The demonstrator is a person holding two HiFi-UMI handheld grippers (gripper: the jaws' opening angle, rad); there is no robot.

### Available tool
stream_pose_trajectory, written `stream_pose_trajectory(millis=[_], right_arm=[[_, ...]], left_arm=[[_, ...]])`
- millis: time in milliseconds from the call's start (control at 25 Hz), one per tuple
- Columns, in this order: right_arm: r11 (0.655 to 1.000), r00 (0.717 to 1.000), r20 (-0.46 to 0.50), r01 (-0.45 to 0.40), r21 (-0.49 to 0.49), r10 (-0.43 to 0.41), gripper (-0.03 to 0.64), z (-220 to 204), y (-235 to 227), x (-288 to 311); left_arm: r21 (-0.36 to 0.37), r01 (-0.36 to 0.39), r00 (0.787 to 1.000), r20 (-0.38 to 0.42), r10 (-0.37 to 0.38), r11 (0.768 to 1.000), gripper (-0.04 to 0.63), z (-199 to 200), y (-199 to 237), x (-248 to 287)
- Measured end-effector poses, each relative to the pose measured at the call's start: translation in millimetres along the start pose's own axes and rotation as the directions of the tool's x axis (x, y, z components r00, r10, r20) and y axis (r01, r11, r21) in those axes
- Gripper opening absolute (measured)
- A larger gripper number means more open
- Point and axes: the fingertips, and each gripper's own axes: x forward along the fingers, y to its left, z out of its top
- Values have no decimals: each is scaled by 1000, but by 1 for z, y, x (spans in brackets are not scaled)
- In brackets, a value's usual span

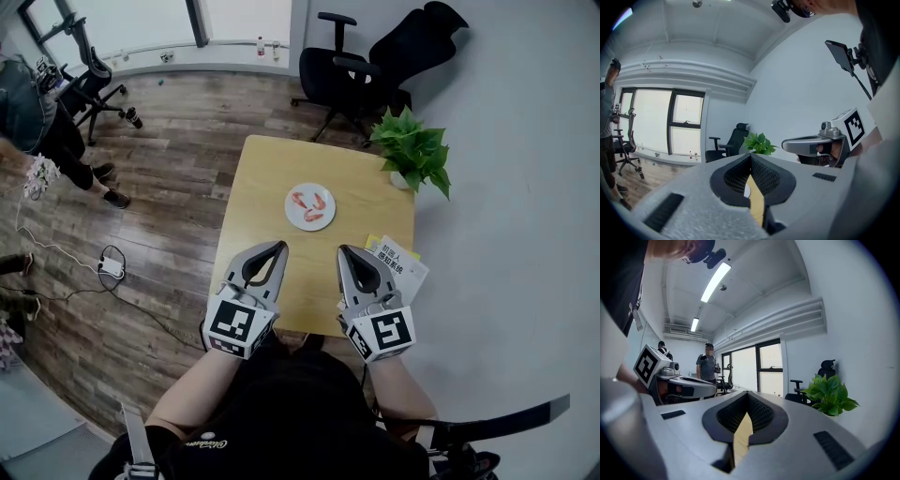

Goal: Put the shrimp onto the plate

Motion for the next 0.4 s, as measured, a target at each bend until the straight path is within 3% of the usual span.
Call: stream_pose_trajectory(millis=[400], right_arm=[[1000, 1000, -5, -18, -11, 18, 2, -1, 10, 0]], left_arm=[[-10, -9, 1000, -1, 9, 1000, 2, -3, 3, -8]])
